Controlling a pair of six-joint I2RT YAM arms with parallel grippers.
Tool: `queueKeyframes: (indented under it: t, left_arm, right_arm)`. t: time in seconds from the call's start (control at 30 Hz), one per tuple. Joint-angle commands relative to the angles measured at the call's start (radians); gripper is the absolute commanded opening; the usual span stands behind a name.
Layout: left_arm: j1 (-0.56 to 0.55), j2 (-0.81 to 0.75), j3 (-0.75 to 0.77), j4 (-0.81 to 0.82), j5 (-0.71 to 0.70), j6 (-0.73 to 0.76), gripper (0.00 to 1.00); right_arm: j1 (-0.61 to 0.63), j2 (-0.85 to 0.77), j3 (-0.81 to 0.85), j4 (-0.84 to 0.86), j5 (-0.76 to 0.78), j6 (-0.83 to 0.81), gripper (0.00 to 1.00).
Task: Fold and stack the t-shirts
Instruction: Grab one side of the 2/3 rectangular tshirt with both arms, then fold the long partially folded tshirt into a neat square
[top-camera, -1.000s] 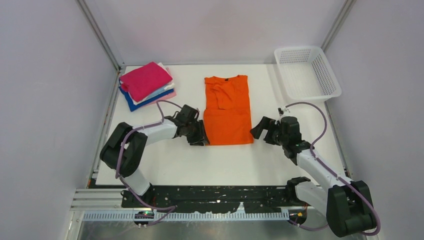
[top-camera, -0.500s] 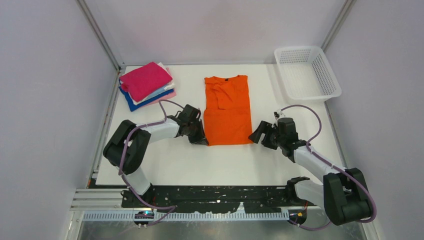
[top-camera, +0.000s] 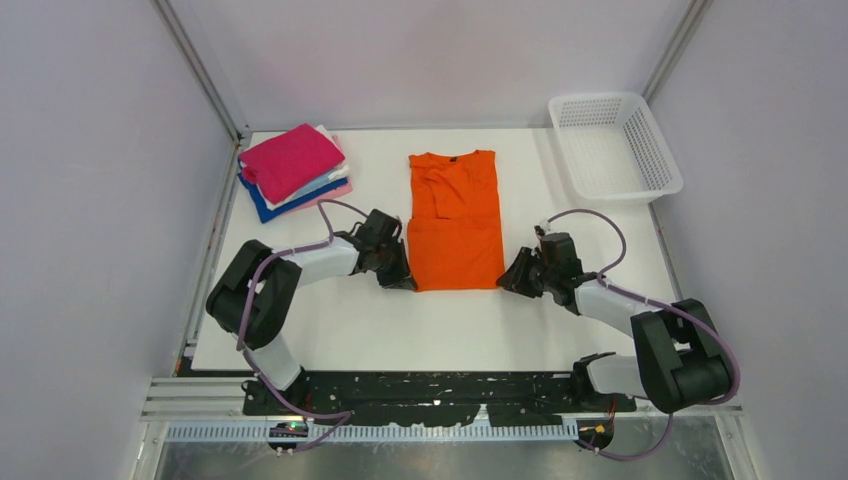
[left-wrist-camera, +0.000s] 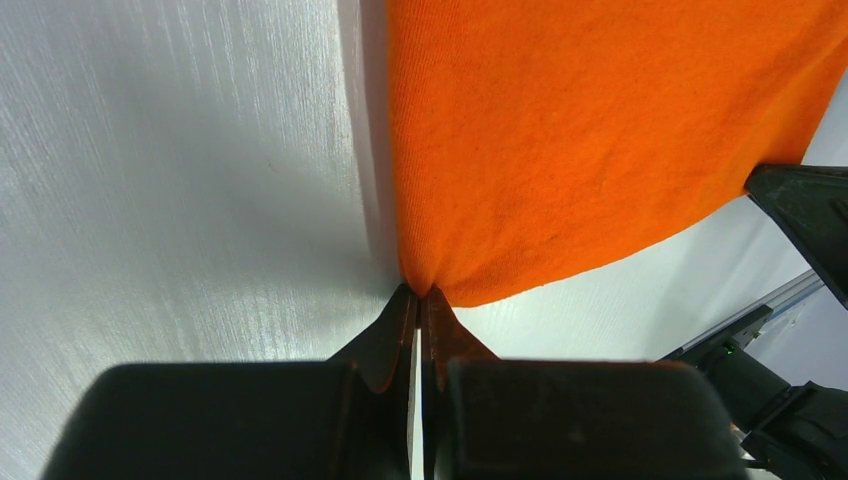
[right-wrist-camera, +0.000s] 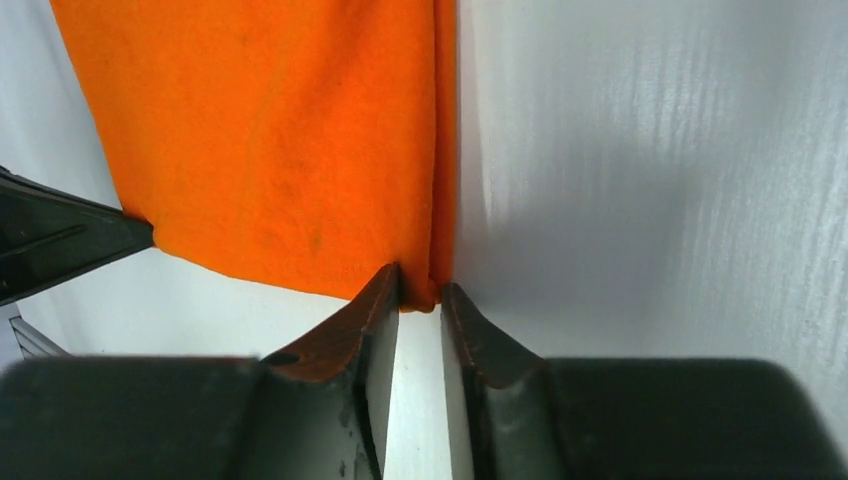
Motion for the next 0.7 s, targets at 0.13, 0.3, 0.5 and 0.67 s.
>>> queueKeyframes:
  t: [0.13,0.3,0.5,0.67]
  left_arm:
    - [-0.005,-0.044,-0.043,0.016,-0.028,0.010,0.00]
    - [-0.024,-0.142,-0.123,0.013,-0.024,0.007,0.00]
    - [-0.079,-0.423,-0.277,-0.104,-0.068,-0.010,0.00]
    - [-0.161,-0.707,-0.341,-0.319,-0.085,-0.024,0.00]
  right_arm:
    - [0.039,0.034,0.016,-0.021,0.061,0.018,0.06]
    - [0.072,-0.036,-0.006,-0.089,0.005,0.013,0.05]
    - [0.222,-0.278,-0.030,-0.306,-0.073,0.009,0.05]
    - [0.359,-0.470,-0.022,-0.429,-0.130,0.072,0.05]
